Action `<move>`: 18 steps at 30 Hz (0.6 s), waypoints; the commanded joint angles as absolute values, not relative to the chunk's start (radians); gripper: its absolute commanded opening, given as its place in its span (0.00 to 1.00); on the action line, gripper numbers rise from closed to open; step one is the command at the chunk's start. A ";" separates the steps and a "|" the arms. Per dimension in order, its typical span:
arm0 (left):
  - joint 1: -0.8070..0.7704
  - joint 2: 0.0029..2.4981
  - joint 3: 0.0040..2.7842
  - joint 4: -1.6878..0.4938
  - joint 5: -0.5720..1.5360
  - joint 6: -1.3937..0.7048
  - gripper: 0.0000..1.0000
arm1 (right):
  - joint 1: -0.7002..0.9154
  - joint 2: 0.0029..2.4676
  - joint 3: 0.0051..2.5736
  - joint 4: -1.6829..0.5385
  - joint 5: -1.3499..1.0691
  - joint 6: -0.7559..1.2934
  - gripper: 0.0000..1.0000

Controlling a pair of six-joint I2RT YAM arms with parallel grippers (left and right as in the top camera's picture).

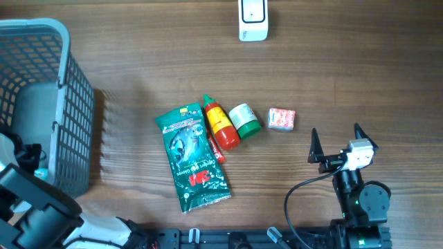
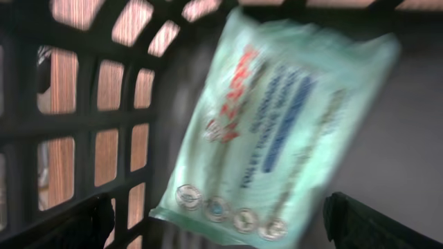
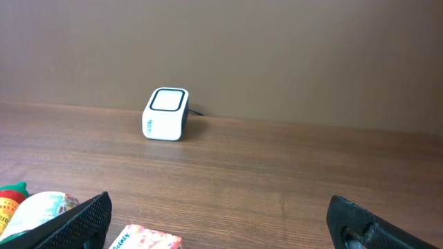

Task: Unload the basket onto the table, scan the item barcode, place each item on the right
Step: 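Reach the left gripper into the basket and grasp the flushable wipes pack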

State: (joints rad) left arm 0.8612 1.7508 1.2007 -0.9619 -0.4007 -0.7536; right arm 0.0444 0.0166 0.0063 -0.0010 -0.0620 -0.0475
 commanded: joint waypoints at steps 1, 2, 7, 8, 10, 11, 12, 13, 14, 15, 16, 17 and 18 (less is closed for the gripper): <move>0.882 1.752 1.111 -0.859 -0.416 -0.764 1.00 | 0.048 0.014 0.005 0.001 -0.059 -0.052 1.00; 0.884 1.753 1.085 -0.820 -0.412 -0.764 1.00 | 0.048 0.014 0.005 0.001 -0.059 -0.052 1.00; 0.884 1.773 1.005 -0.720 -0.379 -0.764 1.00 | 0.048 0.014 0.005 0.001 -0.059 -0.052 1.00; 0.884 1.782 0.998 -0.709 -0.378 -0.764 1.00 | 0.048 0.014 0.005 0.001 -0.059 -0.052 1.00; 0.884 1.821 0.991 -0.698 -0.359 -0.764 0.98 | 0.049 0.014 0.005 0.001 -0.059 -0.052 1.00; 0.884 1.835 0.991 -0.698 -0.345 -0.764 0.94 | 0.048 0.014 0.005 0.001 -0.059 -0.052 1.00; 0.884 1.847 0.991 -0.698 -0.326 -0.764 0.84 | 0.049 0.014 0.005 0.001 -0.059 -0.052 1.00; 0.884 1.853 0.991 -0.694 -0.305 -0.764 0.75 | 0.048 0.014 0.005 0.001 -0.059 -0.052 1.00; 0.884 1.852 0.992 -0.689 -0.272 -0.764 0.65 | 0.048 0.014 0.005 0.001 -0.059 -0.052 0.99; 0.884 1.851 0.994 -0.688 -0.251 -0.763 0.59 | 0.048 0.014 0.005 0.001 -0.059 -0.052 1.00; 0.884 1.850 0.998 -0.690 -0.228 -0.763 0.53 | 0.048 0.014 0.005 0.001 -0.059 -0.052 1.00; 0.884 1.849 1.007 -0.698 -0.203 -0.763 0.49 | 0.048 0.014 0.005 0.001 -0.059 -0.052 1.00; 0.884 1.847 1.022 -0.712 -0.171 -0.763 0.46 | 0.048 0.014 0.005 0.001 -0.059 -0.052 1.00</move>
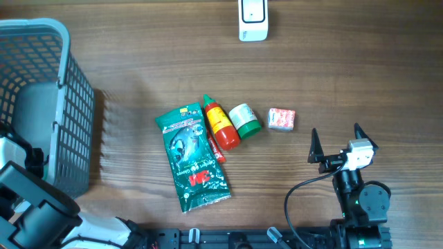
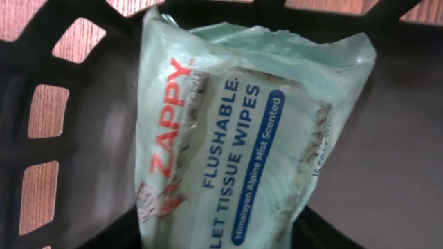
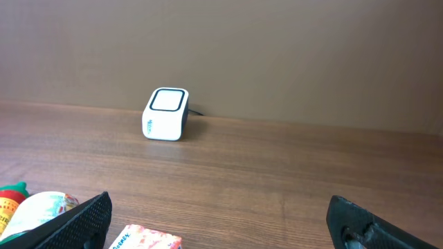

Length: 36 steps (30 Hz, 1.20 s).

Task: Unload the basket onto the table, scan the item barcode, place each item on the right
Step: 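Reach the left gripper into the basket and grasp the flushable wipes pack, then carry the wipes pack out and set it beside the jar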

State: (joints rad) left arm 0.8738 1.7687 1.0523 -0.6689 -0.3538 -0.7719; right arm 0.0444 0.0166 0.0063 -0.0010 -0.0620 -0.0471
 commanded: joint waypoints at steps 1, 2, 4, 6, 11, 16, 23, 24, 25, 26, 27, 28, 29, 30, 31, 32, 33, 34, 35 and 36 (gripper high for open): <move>0.884 1.844 1.037 -0.727 -0.146 -0.763 0.43 | 0.048 0.014 0.005 0.001 -0.059 -0.052 1.00; 0.884 1.839 1.056 -0.746 -0.121 -0.763 0.42 | 0.048 0.014 0.005 0.001 -0.059 -0.052 1.00; 0.880 1.821 1.121 -0.803 -0.073 -0.759 0.36 | 0.048 0.014 0.005 0.001 -0.059 -0.052 1.00; 0.870 1.795 1.189 -0.853 -0.031 -0.709 0.33 | 0.048 0.014 0.005 0.001 -0.059 -0.052 1.00; 0.831 1.686 1.292 -0.937 -0.029 -0.681 0.33 | 0.048 0.014 0.005 0.001 -0.059 -0.052 1.00; 0.772 1.499 1.324 -0.935 -0.026 -0.680 0.34 | 0.049 0.014 0.005 0.001 -0.059 -0.052 1.00; 0.724 1.218 1.330 -0.894 -0.017 -0.681 0.35 | 0.049 0.014 0.005 0.001 -0.059 -0.052 1.00; 0.713 1.168 1.330 -0.890 0.013 -0.681 0.35 | 0.048 0.014 0.005 0.001 -0.059 -0.052 1.00; 0.702 1.137 1.330 -0.885 0.043 -0.680 0.35 | 0.049 0.014 0.005 0.001 -0.059 -0.052 1.00; 0.685 1.100 1.330 -0.876 0.088 -0.680 0.35 | 0.048 0.014 0.005 0.001 -0.059 -0.052 1.00; 0.661 1.065 1.330 -0.865 0.131 -0.680 0.35 | 0.048 0.014 0.005 0.001 -0.059 -0.052 1.00; 0.631 1.034 1.330 -0.852 0.172 -0.680 0.35 | 0.048 0.014 0.005 0.001 -0.059 -0.052 1.00; 0.587 1.001 1.330 -0.840 0.210 -0.680 0.35 | 0.048 0.014 0.005 0.001 -0.059 -0.052 1.00; 0.546 0.981 1.330 -0.834 0.232 -0.680 0.35 | 0.048 0.014 0.005 0.001 -0.059 -0.052 1.00; 0.485 0.958 1.330 -0.834 0.244 -0.681 0.34 | 0.049 0.014 0.005 0.001 -0.059 -0.052 1.00; 0.419 0.942 1.330 -0.839 0.243 -0.681 0.34 | 0.049 0.014 0.005 0.001 -0.059 -0.052 1.00; 0.357 0.934 1.330 -0.847 0.243 -0.681 0.34 | 0.048 0.014 0.005 0.001 -0.059 -0.052 1.00; 0.281 0.932 1.330 -0.858 0.243 -0.680 0.34 | 0.048 0.014 0.005 0.001 -0.059 -0.052 1.00; 0.201 0.933 1.329 -0.869 0.242 -0.680 0.34 | 0.048 0.014 0.005 0.001 -0.059 -0.052 1.00; 0.127 0.943 1.328 -0.875 0.242 -0.680 0.34 | 0.049 0.014 0.005 0.001 -0.059 -0.053 1.00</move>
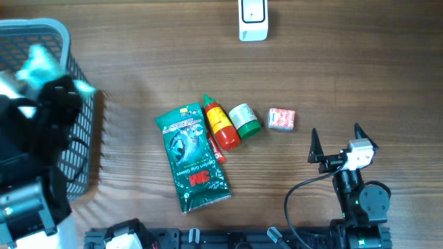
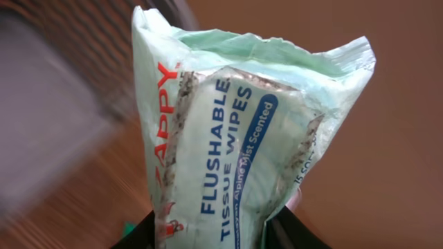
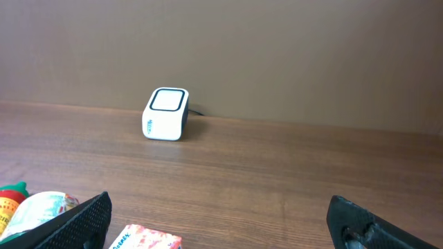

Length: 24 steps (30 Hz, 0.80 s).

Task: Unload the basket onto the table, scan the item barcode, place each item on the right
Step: 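Carry the wipes pack out and set it beside the jar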

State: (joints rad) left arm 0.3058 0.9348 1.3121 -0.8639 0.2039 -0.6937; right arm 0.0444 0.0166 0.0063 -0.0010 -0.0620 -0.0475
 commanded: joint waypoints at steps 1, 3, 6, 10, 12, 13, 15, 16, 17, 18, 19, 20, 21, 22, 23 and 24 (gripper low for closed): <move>0.050 0.957 1.328 -0.878 0.238 -0.677 0.34 | 0.048 0.014 0.005 0.001 -0.059 -0.052 1.00; -0.088 0.999 1.328 -0.879 0.212 -0.660 0.33 | 0.048 0.014 0.005 0.001 -0.059 -0.052 1.00; -0.297 1.100 1.328 -0.878 0.144 -0.659 0.33 | 0.048 0.014 0.005 0.001 -0.059 -0.052 1.00; -0.526 1.285 1.328 -0.856 0.059 -0.658 0.34 | 0.049 0.014 0.005 0.001 -0.059 -0.052 1.00; -0.621 1.424 1.328 -0.822 0.047 -0.659 0.34 | 0.048 0.014 0.005 0.001 -0.059 -0.052 1.00; -0.648 1.477 1.328 -0.807 0.046 -0.658 0.34 | 0.048 0.014 0.005 0.001 -0.059 -0.052 1.00; -0.682 1.570 1.328 -0.776 0.047 -0.659 0.34 | 0.048 0.014 0.005 0.001 -0.059 -0.052 1.00; -0.701 1.647 1.328 -0.752 0.048 -0.659 0.35 | 0.049 0.014 0.005 0.001 -0.059 -0.052 1.00; -0.709 1.686 1.328 -0.740 0.048 -0.659 0.36 | 0.048 0.014 0.005 0.001 -0.059 -0.052 1.00; -0.712 1.720 1.328 -0.733 0.048 -0.659 0.37 | 0.049 0.014 0.005 0.001 -0.059 -0.052 1.00; -0.715 1.760 1.328 -0.723 0.054 -0.659 0.39 | 0.048 0.014 0.005 0.001 -0.059 -0.053 1.00; -0.715 1.786 1.328 -0.717 0.055 -0.659 0.39 | 0.049 0.014 0.005 0.001 -0.059 -0.052 1.00; -0.715 1.807 1.328 -0.712 0.055 -0.659 0.39 | 0.048 0.014 0.005 0.001 -0.059 -0.052 1.00; -0.715 1.825 1.328 -0.706 0.055 -0.659 0.40 | 0.048 0.014 0.005 0.001 -0.059 -0.052 1.00; -0.715 1.837 1.328 -0.701 0.055 -0.659 0.40 | 0.048 0.014 0.005 0.001 -0.059 -0.052 1.00; -0.715 1.843 1.328 -0.694 0.055 -0.658 0.39 | 0.048 0.014 0.005 0.001 -0.059 -0.052 1.00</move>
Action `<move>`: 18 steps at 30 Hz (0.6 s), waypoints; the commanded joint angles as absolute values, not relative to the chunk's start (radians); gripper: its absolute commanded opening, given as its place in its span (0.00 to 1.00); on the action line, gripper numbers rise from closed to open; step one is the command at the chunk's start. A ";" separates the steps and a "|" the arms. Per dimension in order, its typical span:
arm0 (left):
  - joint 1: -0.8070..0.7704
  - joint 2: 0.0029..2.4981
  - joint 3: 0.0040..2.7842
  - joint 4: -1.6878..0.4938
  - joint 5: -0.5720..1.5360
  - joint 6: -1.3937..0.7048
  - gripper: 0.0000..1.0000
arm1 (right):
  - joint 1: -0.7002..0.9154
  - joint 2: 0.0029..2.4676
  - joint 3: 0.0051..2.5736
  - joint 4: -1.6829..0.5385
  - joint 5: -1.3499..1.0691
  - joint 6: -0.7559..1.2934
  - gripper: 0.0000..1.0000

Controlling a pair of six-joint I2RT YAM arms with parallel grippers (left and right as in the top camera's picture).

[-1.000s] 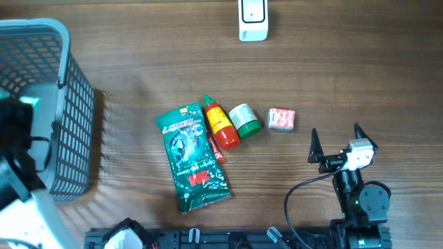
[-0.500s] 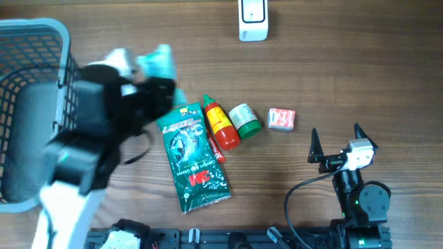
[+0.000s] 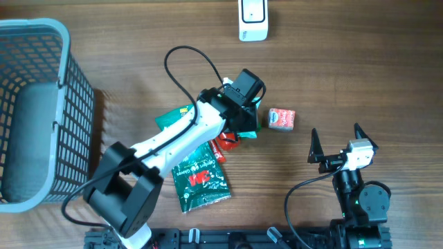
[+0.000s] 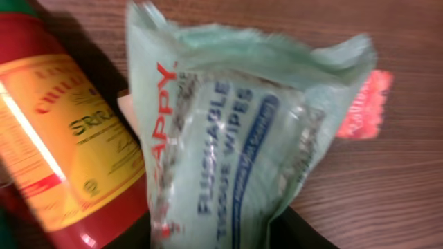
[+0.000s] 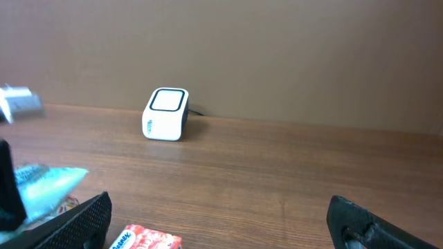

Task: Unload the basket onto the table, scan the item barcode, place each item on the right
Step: 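Carry the wipes pack out and set it beside the jar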

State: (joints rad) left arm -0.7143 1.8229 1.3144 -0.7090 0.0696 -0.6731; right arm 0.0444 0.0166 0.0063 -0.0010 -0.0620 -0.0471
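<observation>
A pale green Zappy wipes pack (image 4: 228, 138) fills the left wrist view, with my left gripper (image 4: 218, 235) shut on its lower end. In the overhead view that gripper (image 3: 242, 119) hangs over the middle of the table, just above a red sauce bottle (image 4: 62, 138) and a pink tissue pack (image 3: 282, 119). The pack's corner (image 5: 41, 187) shows at the left of the right wrist view. The white scanner (image 3: 252, 19) stands at the table's far edge, well beyond the pack. My right gripper (image 3: 339, 146) rests open and empty at the front right.
A grey mesh basket (image 3: 62, 104) stands at the far left. A dark green 3M packet (image 3: 197, 173) lies under the left arm, beside the sauce bottle (image 3: 221, 131). The scanner (image 5: 166, 114) faces the right wrist camera across bare wood.
My left gripper, holding the wipes pack, was above the basket at the far left; now it is over the items in the middle of the table. The right arm has not moved.
My left gripper was open inside the basket with the wipes pack in front of it. Then its fingers were close around the pack's lower end. Then it held the pack above the basket, and now holds it over the table's middle.
</observation>
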 commanded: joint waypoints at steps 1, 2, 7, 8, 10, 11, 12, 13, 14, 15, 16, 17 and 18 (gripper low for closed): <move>-0.717 1.845 1.328 -0.688 0.055 -0.659 0.39 | 0.048 0.014 0.005 0.001 -0.059 -0.052 1.00; -0.720 1.846 1.328 -0.682 0.055 -0.659 0.39 | 0.049 0.014 0.005 0.001 -0.059 -0.052 1.00; -0.779 1.846 1.328 -0.668 0.055 -0.658 0.32 | 0.049 0.014 0.005 0.001 -0.059 -0.052 1.00; -0.801 1.846 1.328 -0.660 0.054 -0.654 0.34 | 0.048 0.014 0.005 0.001 -0.059 -0.052 1.00; -0.848 1.846 1.328 -0.626 0.041 -0.632 0.41 | 0.048 0.014 0.005 0.001 -0.059 -0.052 1.00; -0.860 1.846 1.328 -0.620 0.024 -0.632 0.44 | 0.048 0.014 0.005 0.001 -0.059 -0.052 1.00; -0.865 1.846 1.328 -0.622 0.011 -0.632 0.44 | 0.048 0.014 0.005 0.001 -0.059 -0.052 1.00; -0.867 1.846 1.326 -0.628 0.006 -0.632 0.44 | 0.048 0.014 0.005 0.001 -0.059 -0.052 1.00; -0.867 1.846 1.323 -0.628 0.007 -0.633 0.43 | 0.048 0.014 0.005 0.001 -0.059 -0.052 1.00; -0.867 1.846 1.314 -0.627 0.010 -0.636 0.43 | 0.048 0.014 0.005 0.001 -0.059 -0.052 1.00; -0.867 1.846 1.304 -0.628 0.009 -0.636 0.43 | 0.048 0.014 0.005 0.001 -0.059 -0.052 1.00; -0.867 1.846 1.292 -0.627 0.009 -0.636 0.43 | 0.048 0.014 0.005 0.001 -0.059 -0.052 1.00; -0.867 1.846 1.275 -0.627 0.009 -0.636 0.45 | 0.049 0.014 0.005 0.001 -0.059 -0.052 1.00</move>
State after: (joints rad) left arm -0.8719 1.8336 1.3144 -0.6273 0.0341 -0.6479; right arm 0.0444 0.0166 0.0063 -0.0010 -0.0620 -0.0471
